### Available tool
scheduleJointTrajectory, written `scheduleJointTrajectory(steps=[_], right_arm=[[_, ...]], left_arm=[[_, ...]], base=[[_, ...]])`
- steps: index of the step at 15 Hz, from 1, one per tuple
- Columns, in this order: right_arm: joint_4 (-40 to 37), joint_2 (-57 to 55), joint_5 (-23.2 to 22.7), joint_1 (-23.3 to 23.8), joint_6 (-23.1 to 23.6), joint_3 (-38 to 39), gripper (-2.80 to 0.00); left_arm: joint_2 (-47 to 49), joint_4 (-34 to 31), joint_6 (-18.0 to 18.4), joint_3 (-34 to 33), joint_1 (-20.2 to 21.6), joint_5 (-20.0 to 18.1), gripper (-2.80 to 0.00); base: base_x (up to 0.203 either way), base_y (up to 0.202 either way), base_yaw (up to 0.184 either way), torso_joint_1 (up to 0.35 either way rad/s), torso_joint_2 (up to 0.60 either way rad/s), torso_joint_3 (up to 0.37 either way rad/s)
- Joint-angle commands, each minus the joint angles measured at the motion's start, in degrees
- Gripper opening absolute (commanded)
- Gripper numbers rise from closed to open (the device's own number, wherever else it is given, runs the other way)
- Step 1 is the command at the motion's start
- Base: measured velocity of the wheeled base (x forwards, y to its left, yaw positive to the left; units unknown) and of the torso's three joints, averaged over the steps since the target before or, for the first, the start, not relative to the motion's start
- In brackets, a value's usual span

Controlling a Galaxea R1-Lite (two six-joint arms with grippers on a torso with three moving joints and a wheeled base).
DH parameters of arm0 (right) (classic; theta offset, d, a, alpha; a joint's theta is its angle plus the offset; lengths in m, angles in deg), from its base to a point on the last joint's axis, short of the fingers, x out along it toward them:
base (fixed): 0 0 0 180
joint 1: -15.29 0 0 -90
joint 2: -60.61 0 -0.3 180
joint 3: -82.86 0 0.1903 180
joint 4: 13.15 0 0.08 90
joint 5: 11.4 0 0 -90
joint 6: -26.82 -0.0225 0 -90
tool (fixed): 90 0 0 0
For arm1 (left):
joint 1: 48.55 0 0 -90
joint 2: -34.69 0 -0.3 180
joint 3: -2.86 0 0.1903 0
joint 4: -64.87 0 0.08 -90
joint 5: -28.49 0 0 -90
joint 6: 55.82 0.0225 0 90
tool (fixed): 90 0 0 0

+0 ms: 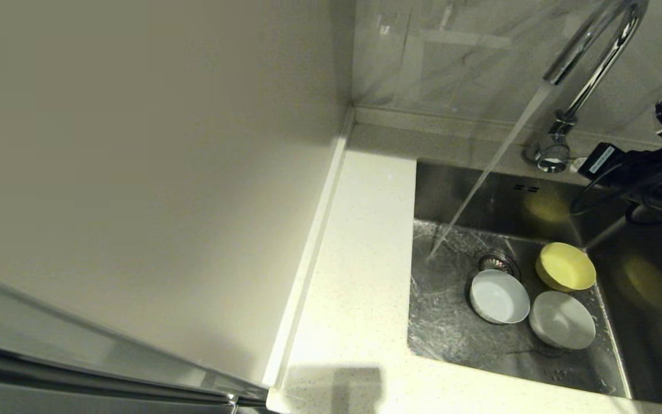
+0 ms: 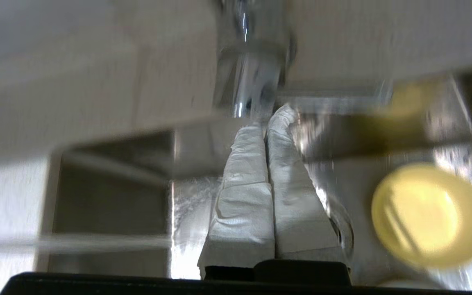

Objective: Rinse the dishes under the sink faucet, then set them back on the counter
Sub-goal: Turn off the faucet

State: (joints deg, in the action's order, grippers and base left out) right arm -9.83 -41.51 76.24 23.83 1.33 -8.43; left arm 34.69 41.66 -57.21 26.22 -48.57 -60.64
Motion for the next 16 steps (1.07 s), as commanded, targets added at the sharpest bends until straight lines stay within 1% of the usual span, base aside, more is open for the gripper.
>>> scheduleJointTrajectory(steps=[1,5,8,10,12,13,14,15,16], right_arm=[[3.68,-3.17,-0.02,0.55,-0.25,-1.22,-2.8],[12.73,-6.2,0.25,1.0,-0.09,-1.09,-2.8],[16.75,-6.31,0.26,1.66,-0.71,-0.7,-2.8],[17.72,-4.42,0.07,2.44,-1.81,0.37,-2.8],[17.73,-0.8,-0.34,2.89,-5.86,0.87,-2.8],[17.26,1.27,-0.45,2.97,-6.88,1.36,-2.8],[15.24,3.93,-0.51,3.15,-6.55,2.52,-2.8],[11.2,6.87,-0.84,3.26,-5.52,3.74,-2.8],[4.4,9.93,-1.88,3.33,-3.93,4.85,-2.8]], left_arm=[[-0.18,0.02,-0.02,0.0,0.02,0.0,-2.8],[-0.18,0.02,-0.02,0.0,0.02,0.09,-2.8],[-0.18,0.02,-0.02,0.0,-0.06,0.0,-2.8],[-0.18,0.02,-0.02,0.0,0.02,0.0,-2.8],[-0.18,0.02,-0.02,0.0,0.02,0.0,-2.8],[-0.18,0.02,-0.02,0.0,0.02,0.0,-2.8],[-0.18,0.02,-0.02,0.0,0.02,0.03,-2.8],[-0.18,0.02,-0.02,0.0,0.02,0.02,-2.8],[-0.18,0.02,-0.02,0.0,0.02,0.02,-2.8]], base=[[0.0,0.0,0.0,0.0,0.0,0.0],[0.0,0.0,0.0,0.0,0.0,0.0],[0.0,0.0,0.0,0.0,0.0,0.0],[0.0,0.0,0.0,0.0,0.0,0.0],[0.0,0.0,0.0,0.0,0.0,0.0],[0.0,0.0,0.0,0.0,0.0,0.0],[0.0,0.0,0.0,0.0,0.0,0.0],[0.0,0.0,0.0,0.0,0.0,0.0],[0.0,0.0,0.0,0.0,0.0,0.0]])
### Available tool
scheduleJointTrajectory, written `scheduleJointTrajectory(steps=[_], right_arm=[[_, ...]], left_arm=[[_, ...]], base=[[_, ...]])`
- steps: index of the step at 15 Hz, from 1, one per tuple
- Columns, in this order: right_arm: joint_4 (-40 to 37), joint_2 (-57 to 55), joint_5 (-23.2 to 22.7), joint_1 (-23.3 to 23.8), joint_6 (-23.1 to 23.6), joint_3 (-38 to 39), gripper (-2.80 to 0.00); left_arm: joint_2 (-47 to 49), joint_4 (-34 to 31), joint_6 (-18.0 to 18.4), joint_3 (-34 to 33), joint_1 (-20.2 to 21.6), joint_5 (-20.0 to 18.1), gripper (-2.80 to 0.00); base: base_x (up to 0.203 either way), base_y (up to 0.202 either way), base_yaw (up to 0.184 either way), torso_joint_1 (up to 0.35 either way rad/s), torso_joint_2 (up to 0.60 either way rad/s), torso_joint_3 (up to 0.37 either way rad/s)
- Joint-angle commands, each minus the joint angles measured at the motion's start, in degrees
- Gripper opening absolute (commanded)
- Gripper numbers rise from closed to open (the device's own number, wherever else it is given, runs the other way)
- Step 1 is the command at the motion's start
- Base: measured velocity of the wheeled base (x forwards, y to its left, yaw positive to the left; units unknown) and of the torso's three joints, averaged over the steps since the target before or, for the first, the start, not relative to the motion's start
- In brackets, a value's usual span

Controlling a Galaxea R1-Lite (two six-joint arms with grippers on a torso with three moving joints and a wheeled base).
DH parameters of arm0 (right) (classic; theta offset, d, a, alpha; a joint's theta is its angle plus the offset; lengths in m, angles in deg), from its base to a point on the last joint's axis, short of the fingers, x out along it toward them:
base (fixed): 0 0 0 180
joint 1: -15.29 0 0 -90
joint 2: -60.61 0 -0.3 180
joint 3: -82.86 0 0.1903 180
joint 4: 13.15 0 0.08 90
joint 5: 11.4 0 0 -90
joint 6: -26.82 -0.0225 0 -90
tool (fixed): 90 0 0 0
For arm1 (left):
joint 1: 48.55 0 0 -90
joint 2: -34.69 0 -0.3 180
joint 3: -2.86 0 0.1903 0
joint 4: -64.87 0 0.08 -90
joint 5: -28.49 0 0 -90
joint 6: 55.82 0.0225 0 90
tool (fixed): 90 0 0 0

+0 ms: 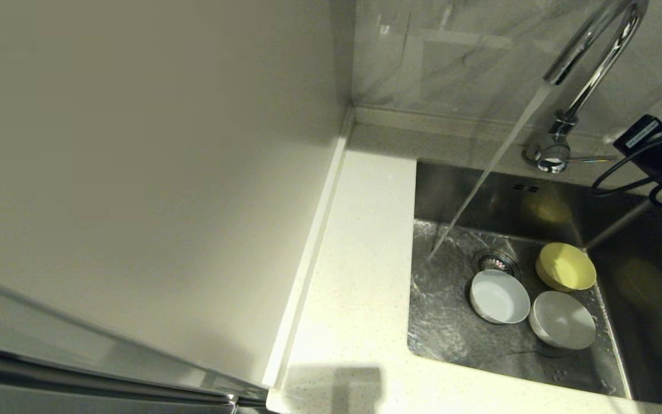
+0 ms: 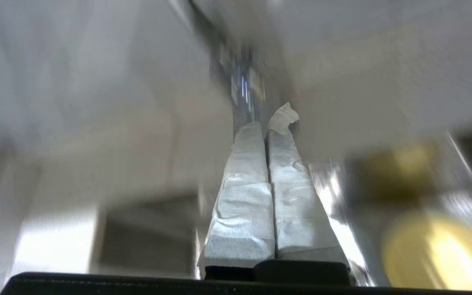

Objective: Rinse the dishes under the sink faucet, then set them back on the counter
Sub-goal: Turn off the faucet

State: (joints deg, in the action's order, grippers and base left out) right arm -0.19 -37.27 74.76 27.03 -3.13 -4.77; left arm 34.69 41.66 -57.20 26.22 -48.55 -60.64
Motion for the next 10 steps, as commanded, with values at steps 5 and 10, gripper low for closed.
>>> scheduleJointTrajectory(steps=[5,10], right_arm=[[-31.34,6.85,-2.74,-0.03,10.45,-1.65,-2.8],[-31.42,-0.25,-0.2,-0.42,12.9,-8.25,-2.8]], left_arm=[[-0.18,0.02,-0.03,0.0,0.0,0.0,-2.8],[-0.18,0.02,-0.03,0.0,-0.08,0.0,-2.8]], base=[[0.0,0.0,0.0,0.0,0.0,0.0],[0.0,0.0,0.0,0.0,0.0,0.0]])
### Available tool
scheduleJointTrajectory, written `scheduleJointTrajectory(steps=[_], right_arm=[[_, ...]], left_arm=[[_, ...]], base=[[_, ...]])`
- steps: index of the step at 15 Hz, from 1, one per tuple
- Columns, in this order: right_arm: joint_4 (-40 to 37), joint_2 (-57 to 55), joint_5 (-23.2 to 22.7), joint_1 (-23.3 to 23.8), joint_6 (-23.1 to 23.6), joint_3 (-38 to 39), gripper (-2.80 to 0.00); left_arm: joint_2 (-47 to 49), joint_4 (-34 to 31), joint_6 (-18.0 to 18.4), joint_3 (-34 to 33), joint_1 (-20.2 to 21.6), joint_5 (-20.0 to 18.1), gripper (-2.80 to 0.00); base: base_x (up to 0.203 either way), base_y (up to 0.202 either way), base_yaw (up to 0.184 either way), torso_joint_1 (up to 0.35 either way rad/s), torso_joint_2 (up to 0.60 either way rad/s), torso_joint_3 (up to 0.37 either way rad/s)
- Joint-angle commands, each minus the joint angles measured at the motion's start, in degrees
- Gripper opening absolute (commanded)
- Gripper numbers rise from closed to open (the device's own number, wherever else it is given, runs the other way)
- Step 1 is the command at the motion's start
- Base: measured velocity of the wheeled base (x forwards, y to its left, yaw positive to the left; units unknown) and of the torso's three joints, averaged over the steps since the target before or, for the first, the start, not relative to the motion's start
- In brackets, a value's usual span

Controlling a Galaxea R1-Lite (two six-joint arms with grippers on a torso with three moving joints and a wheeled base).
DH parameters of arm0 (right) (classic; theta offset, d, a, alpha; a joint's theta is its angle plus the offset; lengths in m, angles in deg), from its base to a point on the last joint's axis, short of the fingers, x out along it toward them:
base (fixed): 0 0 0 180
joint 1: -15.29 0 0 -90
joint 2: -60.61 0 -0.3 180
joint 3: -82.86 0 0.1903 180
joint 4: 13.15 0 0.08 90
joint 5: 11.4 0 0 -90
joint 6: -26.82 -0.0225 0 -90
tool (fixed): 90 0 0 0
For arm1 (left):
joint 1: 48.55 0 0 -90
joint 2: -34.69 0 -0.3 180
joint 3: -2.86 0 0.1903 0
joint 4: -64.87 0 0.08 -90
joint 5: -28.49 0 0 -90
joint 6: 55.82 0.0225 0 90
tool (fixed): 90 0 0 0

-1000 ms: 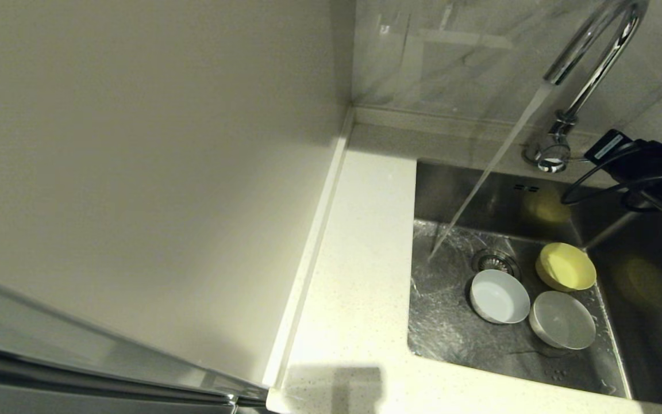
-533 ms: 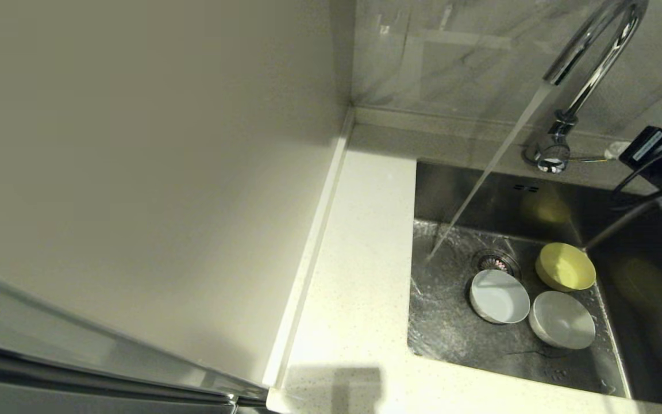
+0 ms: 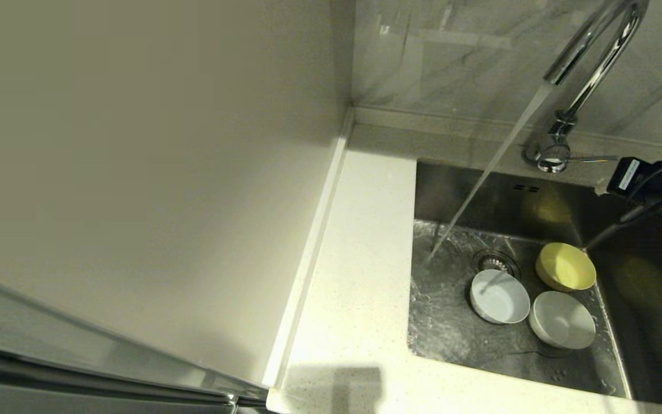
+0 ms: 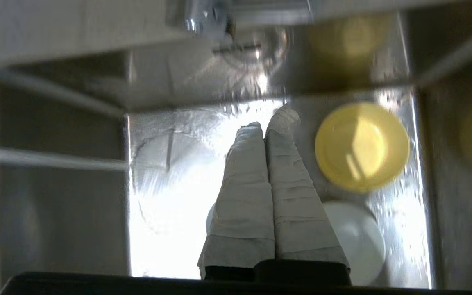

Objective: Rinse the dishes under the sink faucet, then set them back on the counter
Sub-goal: Turn off the faucet

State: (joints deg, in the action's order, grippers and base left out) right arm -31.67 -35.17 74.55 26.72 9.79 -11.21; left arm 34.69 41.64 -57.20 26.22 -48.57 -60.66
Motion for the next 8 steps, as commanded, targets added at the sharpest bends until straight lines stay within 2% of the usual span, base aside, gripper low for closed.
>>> scheduleJointTrajectory(steps=[1,4,8], right_arm=[[0.01,-2.87,0.38,-0.37,0.04,-3.23,-2.8],[-0.01,-4.97,4.76,-1.06,1.13,-6.23,-2.8],[-0.01,-5.9,5.07,-1.16,2.35,-6.62,-2.8]], left_arm=[[-0.18,0.04,-0.03,0.0,0.02,0.03,-2.8],[-0.18,0.04,-0.03,0.0,0.02,0.09,-2.8],[-0.18,0.04,-0.03,0.0,0.02,0.03,-2.8]], base=[[0.0,0.0,0.0,0.0,0.0,0.0],[0.0,0.0,0.0,0.0,0.0,0.0],[0.0,0.0,0.0,0.0,0.0,0.0]])
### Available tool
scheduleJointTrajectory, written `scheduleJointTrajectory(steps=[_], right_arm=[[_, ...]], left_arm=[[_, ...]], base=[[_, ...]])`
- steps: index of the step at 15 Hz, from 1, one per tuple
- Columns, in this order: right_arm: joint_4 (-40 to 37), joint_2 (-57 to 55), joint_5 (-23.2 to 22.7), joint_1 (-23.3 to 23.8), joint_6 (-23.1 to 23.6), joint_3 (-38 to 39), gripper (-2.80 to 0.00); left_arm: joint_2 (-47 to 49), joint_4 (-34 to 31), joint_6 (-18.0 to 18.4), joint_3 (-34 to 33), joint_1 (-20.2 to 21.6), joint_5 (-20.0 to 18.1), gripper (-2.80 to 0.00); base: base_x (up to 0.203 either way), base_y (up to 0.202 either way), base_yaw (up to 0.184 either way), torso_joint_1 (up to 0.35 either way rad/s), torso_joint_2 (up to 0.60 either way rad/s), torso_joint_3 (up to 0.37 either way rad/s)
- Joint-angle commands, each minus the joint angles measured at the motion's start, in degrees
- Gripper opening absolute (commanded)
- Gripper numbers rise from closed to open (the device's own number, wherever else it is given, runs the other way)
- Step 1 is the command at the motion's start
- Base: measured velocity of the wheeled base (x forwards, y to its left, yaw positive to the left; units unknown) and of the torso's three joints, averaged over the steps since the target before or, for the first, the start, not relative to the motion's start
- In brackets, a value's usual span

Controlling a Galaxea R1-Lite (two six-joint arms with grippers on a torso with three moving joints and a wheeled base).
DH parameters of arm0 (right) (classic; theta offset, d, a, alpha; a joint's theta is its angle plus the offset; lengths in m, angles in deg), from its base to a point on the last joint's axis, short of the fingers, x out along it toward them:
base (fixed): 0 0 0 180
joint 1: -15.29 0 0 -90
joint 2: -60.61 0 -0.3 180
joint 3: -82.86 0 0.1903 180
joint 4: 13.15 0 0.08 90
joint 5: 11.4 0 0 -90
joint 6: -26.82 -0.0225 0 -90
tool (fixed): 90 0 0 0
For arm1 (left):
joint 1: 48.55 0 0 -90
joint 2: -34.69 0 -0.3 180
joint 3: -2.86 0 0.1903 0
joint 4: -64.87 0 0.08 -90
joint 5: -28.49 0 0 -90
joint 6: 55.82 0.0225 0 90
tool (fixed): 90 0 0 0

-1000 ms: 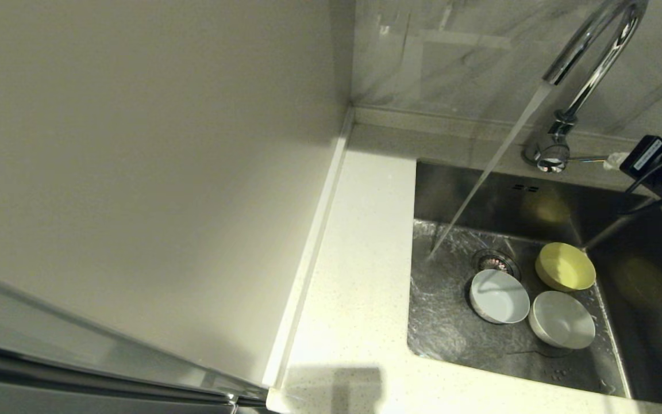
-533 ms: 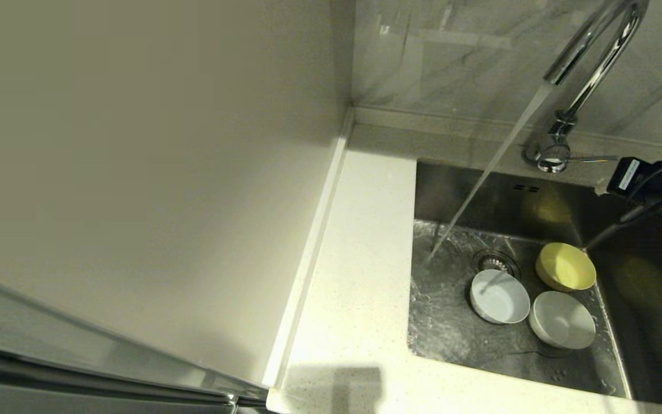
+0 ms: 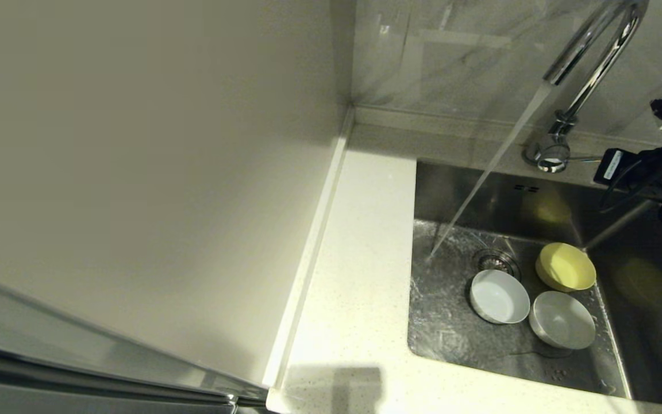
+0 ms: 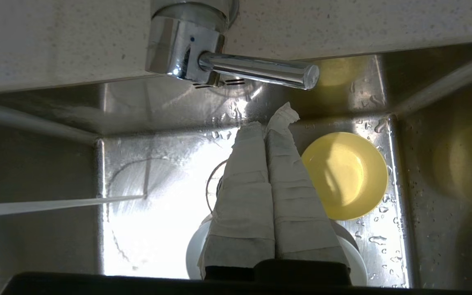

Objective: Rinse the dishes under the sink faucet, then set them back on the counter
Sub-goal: Turn off the faucet

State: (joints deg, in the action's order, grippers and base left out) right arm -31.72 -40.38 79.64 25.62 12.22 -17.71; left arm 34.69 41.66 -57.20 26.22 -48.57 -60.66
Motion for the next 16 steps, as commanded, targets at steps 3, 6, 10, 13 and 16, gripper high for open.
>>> scheduleJointTrajectory(steps=[3,6,10,13,16], right_arm=[[0.43,-2.64,0.33,-0.13,-0.11,-1.48,-2.8],[11.18,-6.44,2.95,-0.69,-0.17,-2.2,-2.8],[22.54,-9.05,5.38,-2.06,-0.07,-1.5,-2.8],[22.5,-6.48,5.39,-1.99,0.47,2.63,-2.8],[22.46,-3.24,5.38,-1.89,1.34,7.63,-2.8]], left_arm=[[-0.18,0.02,-0.03,0.0,-0.02,0.03,-2.8],[-0.18,0.02,-0.03,0.0,-0.05,0.05,-2.8],[-0.18,0.02,0.05,0.0,0.02,0.03,-2.8],[-0.18,0.02,-0.03,0.0,-0.03,0.05,-2.8],[-0.18,0.02,-0.02,0.0,0.02,0.03,-2.8]], base=[[0.0,0.0,0.0,0.0,0.0,0.0],[0.0,0.0,0.0,0.0,0.0,0.0],[0.0,0.0,0.0,0.0,0.0,0.0],[0.0,0.0,0.0,0.0,0.0,0.0],[0.0,0.0,0.0,0.0,0.0,0.0]])
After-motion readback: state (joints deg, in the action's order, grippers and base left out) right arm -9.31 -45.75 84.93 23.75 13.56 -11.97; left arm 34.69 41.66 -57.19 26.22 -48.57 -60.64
